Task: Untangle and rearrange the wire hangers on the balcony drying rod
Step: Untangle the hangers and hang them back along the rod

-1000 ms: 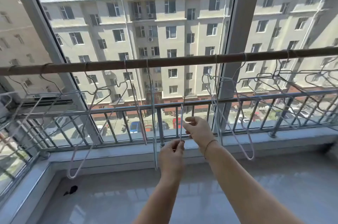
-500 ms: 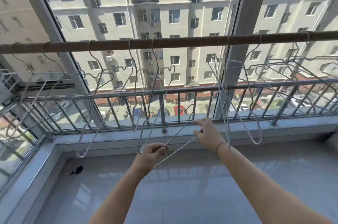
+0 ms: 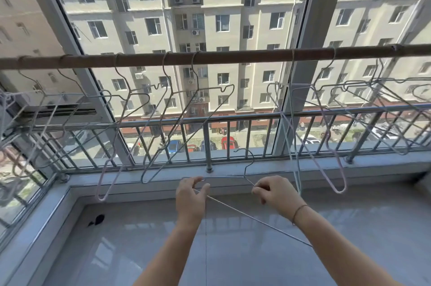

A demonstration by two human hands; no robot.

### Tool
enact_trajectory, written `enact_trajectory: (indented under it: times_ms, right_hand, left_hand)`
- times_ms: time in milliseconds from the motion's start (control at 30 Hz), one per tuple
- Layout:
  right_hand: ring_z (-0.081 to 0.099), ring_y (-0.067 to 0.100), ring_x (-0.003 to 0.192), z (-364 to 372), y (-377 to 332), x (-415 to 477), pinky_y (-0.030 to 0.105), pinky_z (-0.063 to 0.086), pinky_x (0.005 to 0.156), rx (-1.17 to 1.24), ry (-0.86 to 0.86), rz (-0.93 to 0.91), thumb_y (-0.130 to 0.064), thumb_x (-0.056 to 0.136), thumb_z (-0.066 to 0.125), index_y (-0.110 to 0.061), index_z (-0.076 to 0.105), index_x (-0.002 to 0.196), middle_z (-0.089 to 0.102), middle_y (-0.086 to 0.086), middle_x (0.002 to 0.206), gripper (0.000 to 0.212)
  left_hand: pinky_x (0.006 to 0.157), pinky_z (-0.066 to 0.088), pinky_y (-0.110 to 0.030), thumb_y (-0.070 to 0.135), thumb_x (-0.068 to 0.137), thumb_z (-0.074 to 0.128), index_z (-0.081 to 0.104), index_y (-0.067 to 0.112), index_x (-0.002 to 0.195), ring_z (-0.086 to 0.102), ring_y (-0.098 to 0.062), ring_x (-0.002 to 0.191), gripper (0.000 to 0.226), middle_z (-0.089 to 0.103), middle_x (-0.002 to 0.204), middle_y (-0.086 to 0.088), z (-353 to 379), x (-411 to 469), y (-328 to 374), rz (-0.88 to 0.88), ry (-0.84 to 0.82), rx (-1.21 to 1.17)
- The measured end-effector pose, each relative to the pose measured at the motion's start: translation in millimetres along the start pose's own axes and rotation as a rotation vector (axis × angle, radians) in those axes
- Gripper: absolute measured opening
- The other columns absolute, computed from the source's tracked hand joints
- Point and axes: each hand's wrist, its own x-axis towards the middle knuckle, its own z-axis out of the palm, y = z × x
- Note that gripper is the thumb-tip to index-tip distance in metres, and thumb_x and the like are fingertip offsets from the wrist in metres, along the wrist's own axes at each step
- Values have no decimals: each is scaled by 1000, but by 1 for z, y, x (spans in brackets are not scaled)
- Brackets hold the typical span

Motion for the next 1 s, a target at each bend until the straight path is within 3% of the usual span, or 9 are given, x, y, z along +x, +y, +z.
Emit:
enact_trajectory:
  times_ms: [133, 200, 300, 367, 467, 567, 800, 900, 1000]
  right_hand:
    - [51, -5, 45, 8, -10, -9, 8, 37, 52, 216, 40, 1, -22, 87, 59, -10, 71, 73, 69, 1, 59, 22]
    - [52, -5, 46, 8, -19, -8, 8, 37, 51, 301, 73, -15, -19, 88, 58, -9, 71, 73, 68, 1, 59, 22]
    - [52, -2, 42, 4, -33, -2, 8, 38, 46, 492, 159, 1, -15, 88, 58, -12, 71, 74, 61, -7, 49, 19]
    - [46, 2, 36, -1, -44, 1, 14, 39, 41, 666, 189, 16, -11, 89, 58, -10, 71, 80, 55, -6, 42, 15]
    - [46, 5, 38, -11, -62, 8, 19, 42, 43, 817, 217, 4, -12, 90, 58, -8, 70, 88, 59, 1, 56, 12]
    - [45, 7, 43, -24, -77, 14, 20, 39, 45, 867, 284, -28, -13, 90, 57, -6, 70, 91, 59, 4, 65, 14]
    - [43, 1, 39, -63, -105, 32, 14, 39, 41, 974, 383, -146, -12, 90, 58, -3, 70, 94, 54, 0, 56, 16]
    - [43, 3, 40, -79, -116, 43, 17, 40, 44, 960, 401, -179, -12, 90, 58, -11, 71, 87, 53, 1, 54, 13]
    - [43, 4, 39, -91, -124, 58, 21, 40, 46, 964, 396, -149, -12, 90, 57, -4, 70, 87, 54, 3, 56, 15]
  left_hand:
    - [68, 47, -22, 27, 80, 71, 71, 14, 85, 60, -13, 70, 14, 69, 74, 1, 23, -28, 29, -103, -246, -348]
    - [66, 49, -25, 27, 81, 70, 72, 13, 89, 61, -13, 68, 16, 70, 73, -1, 28, -36, 44, -133, -356, -510]
    - [69, 52, -26, 24, 83, 67, 70, 11, 96, 66, -14, 73, 18, 73, 79, -4, 24, -34, 65, -168, -364, -655]
    - [71, 53, -26, 23, 84, 66, 69, 10, 98, 66, -14, 73, 20, 72, 82, -5, 17, -32, 76, -164, -379, -665]
    - [64, 51, -22, 20, 86, 65, 72, 10, 88, 63, -14, 66, 13, 71, 73, -3, 7, -34, 86, -143, -438, -660]
    - [55, 48, -17, 19, 83, 68, 74, 11, 78, 61, -12, 59, 11, 71, 65, -3, -4, -36, 98, -112, -411, -611]
    - [51, 45, -15, 15, 84, 66, 73, 13, 79, 58, -6, 53, 10, 69, 60, 1, -21, -19, 147, 72, -337, -593]
    - [49, 45, -13, 13, 84, 66, 73, 15, 72, 57, -5, 50, 14, 68, 56, 2, -23, -8, 164, 108, -303, -625]
    - [48, 43, -12, 14, 84, 66, 73, 13, 74, 55, -5, 50, 12, 67, 56, 3, -23, 5, 175, 115, -257, -615]
